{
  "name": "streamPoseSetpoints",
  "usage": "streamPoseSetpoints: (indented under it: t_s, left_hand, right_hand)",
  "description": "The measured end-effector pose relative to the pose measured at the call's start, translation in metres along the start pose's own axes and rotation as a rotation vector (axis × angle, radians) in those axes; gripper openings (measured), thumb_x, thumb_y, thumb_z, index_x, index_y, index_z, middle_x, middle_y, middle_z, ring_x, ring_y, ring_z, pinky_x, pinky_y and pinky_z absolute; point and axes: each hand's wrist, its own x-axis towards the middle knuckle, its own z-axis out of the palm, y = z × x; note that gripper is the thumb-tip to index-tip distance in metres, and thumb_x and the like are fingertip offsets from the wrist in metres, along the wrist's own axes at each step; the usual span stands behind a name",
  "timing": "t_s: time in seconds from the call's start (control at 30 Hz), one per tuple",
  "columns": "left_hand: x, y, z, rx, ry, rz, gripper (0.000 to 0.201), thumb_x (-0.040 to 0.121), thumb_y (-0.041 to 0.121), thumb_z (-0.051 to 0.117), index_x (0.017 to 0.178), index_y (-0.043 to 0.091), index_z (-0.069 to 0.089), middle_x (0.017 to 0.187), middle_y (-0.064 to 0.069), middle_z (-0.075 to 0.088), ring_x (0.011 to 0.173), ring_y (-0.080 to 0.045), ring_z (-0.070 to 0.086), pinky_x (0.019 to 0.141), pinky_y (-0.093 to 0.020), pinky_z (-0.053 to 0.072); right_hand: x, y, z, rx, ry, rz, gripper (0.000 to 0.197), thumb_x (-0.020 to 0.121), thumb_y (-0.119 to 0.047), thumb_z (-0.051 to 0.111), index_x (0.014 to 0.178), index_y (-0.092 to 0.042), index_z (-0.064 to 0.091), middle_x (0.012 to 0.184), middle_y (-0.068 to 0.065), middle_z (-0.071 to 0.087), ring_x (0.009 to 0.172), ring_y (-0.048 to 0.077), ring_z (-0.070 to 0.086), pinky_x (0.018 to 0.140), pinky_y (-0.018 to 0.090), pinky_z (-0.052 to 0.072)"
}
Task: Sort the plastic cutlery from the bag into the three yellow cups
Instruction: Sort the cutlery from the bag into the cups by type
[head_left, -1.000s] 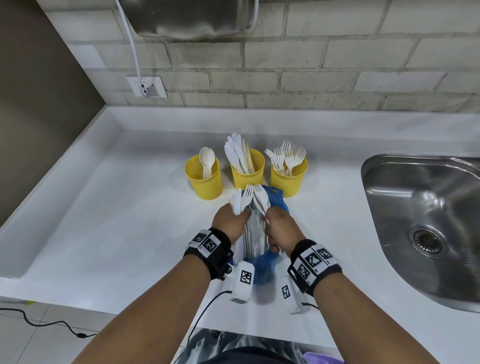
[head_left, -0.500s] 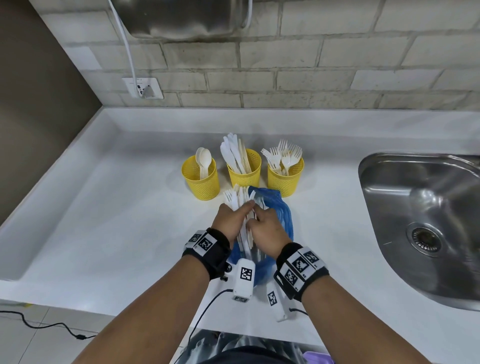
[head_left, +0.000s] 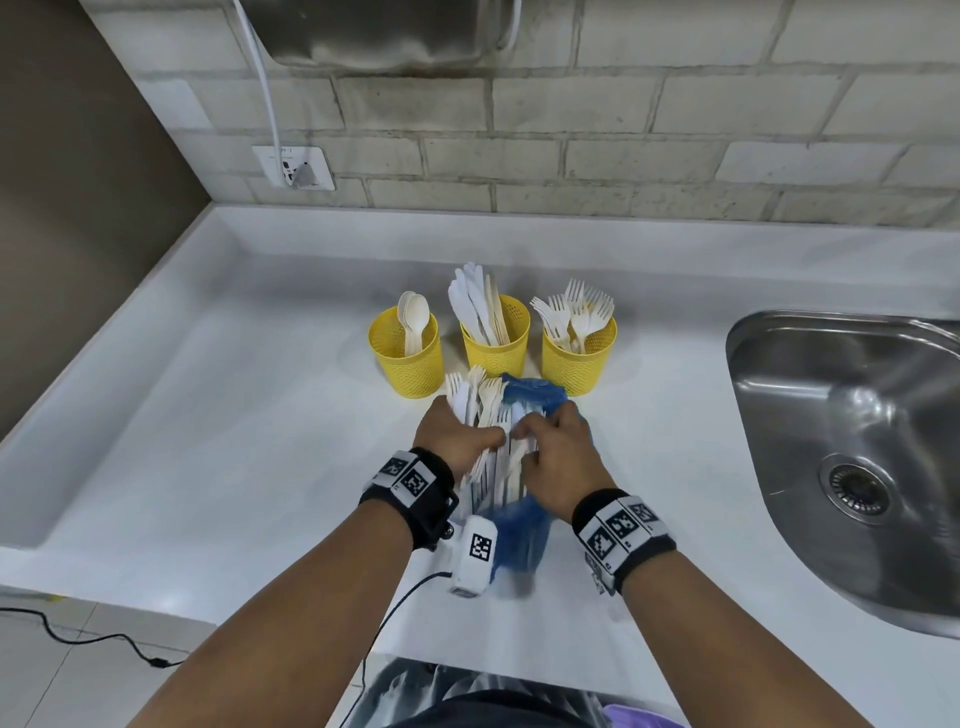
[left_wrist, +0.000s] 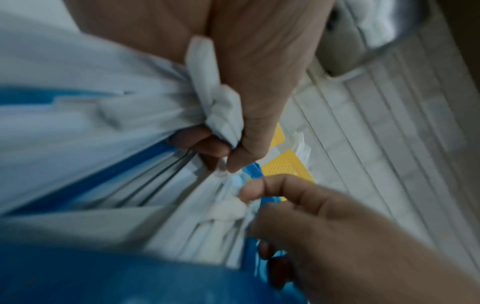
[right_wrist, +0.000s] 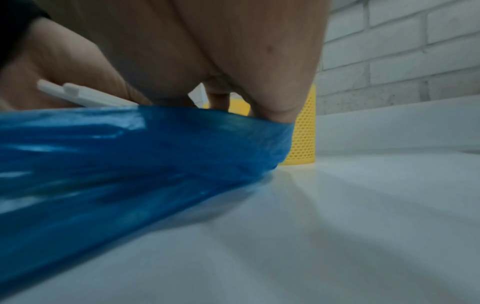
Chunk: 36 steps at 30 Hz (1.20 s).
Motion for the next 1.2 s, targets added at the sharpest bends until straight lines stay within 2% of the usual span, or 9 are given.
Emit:
streamPoseSetpoints:
  t_s: [0.13, 0.27, 0.37, 0.47, 0.57, 0.67, 0.8, 1.0, 1.2]
  left_hand:
    - [0.001, 0.002, 0.000, 0.101, 0.030, 0.023, 0.080, 0.059, 0.033, 0.082, 0.129, 0.012, 0.050, 0.118, -0.004, 0.064, 0.104, -0.025, 0.063, 0.086, -0.037, 0.055]
    - [0.000, -0.001, 0.002, 0.168, 0.058, 0.018, 0.076, 0.067, 0.029, 0.086, 0.130, 0.010, 0.048, 0.121, -0.006, 0.062, 0.110, -0.027, 0.061, 0.090, -0.036, 0.053]
    - [0.000, -0.003, 0.003, 0.199, 0.074, -0.001, 0.074, 0.069, 0.029, 0.088, 0.127, 0.010, 0.048, 0.122, -0.007, 0.061, 0.112, -0.027, 0.060, 0.088, -0.033, 0.051]
    - [0.001, -0.004, 0.003, 0.209, 0.068, -0.005, 0.070, 0.071, 0.031, 0.089, 0.124, 0.009, 0.048, 0.120, -0.007, 0.061, 0.110, -0.027, 0.060, 0.082, -0.030, 0.047]
    - [0.004, -0.004, 0.002, 0.230, 0.064, -0.016, 0.071, 0.073, 0.029, 0.087, 0.126, 0.009, 0.046, 0.121, -0.008, 0.061, 0.110, -0.028, 0.060, 0.081, -0.030, 0.046]
    - [0.006, -0.003, 0.002, 0.233, 0.063, -0.029, 0.074, 0.072, 0.026, 0.086, 0.131, 0.009, 0.045, 0.122, -0.008, 0.061, 0.113, -0.029, 0.060, 0.081, -0.030, 0.047]
    - [0.007, -0.003, 0.002, 0.259, 0.046, -0.025, 0.084, 0.067, 0.027, 0.089, 0.135, 0.009, 0.043, 0.126, -0.009, 0.060, 0.116, -0.030, 0.059, 0.081, -0.029, 0.045]
    - [0.007, -0.006, 0.001, 0.259, 0.051, -0.036, 0.079, 0.065, 0.029, 0.090, 0.129, 0.013, 0.046, 0.122, -0.006, 0.063, 0.113, -0.028, 0.062, 0.081, -0.029, 0.045]
    - [0.007, -0.008, 0.001, 0.266, 0.053, -0.070, 0.077, 0.068, 0.024, 0.087, 0.130, 0.012, 0.044, 0.122, -0.007, 0.062, 0.110, -0.028, 0.061, 0.077, -0.029, 0.045]
  right_hand:
    - [0.005, 0.006, -0.005, -0.005, 0.066, 0.010, 0.018, 0.085, -0.006, 0.063, 0.103, -0.010, 0.064, 0.116, 0.016, 0.047, 0.096, 0.036, 0.058, 0.087, 0.041, 0.052]
    - [0.008, 0.003, -0.006, -0.095, 0.043, 0.058, 0.028, 0.089, -0.023, 0.064, 0.112, -0.007, 0.062, 0.126, 0.017, 0.043, 0.096, 0.038, 0.059, 0.087, 0.039, 0.053]
    - [0.011, -0.002, -0.004, -0.084, 0.079, 0.037, 0.041, 0.088, -0.036, 0.066, 0.115, -0.006, 0.062, 0.127, 0.017, 0.041, 0.100, 0.039, 0.059, 0.092, 0.041, 0.053]
    - [0.013, -0.002, -0.002, -0.043, 0.003, 0.028, 0.046, 0.090, -0.036, 0.072, 0.126, -0.011, 0.056, 0.134, 0.016, 0.037, 0.106, 0.037, 0.059, 0.097, 0.040, 0.051]
    - [0.018, 0.002, -0.009, -0.007, -0.064, 0.080, 0.042, 0.090, -0.025, 0.070, 0.126, -0.014, 0.053, 0.133, 0.014, 0.035, 0.097, 0.035, 0.061, 0.095, 0.040, 0.052]
    - [0.019, 0.006, -0.010, -0.045, -0.016, 0.062, 0.046, 0.084, -0.012, 0.067, 0.128, -0.017, 0.053, 0.127, 0.014, 0.035, 0.095, 0.037, 0.058, 0.091, 0.043, 0.054]
    - [0.014, 0.001, -0.003, -0.204, -0.026, -0.071, 0.045, 0.084, -0.026, 0.066, 0.128, -0.032, 0.059, 0.130, 0.010, 0.034, 0.110, 0.033, 0.042, 0.094, 0.043, 0.049]
    - [0.021, -0.005, -0.002, -0.172, -0.002, -0.019, 0.027, 0.092, -0.040, 0.057, 0.113, -0.024, 0.057, 0.126, 0.014, 0.034, 0.102, 0.037, 0.048, 0.086, 0.044, 0.050]
    - [0.029, -0.011, 0.000, -0.257, -0.074, 0.024, 0.042, 0.087, -0.037, 0.065, 0.128, -0.031, 0.054, 0.137, 0.014, 0.026, 0.112, 0.042, 0.047, 0.092, 0.046, 0.050]
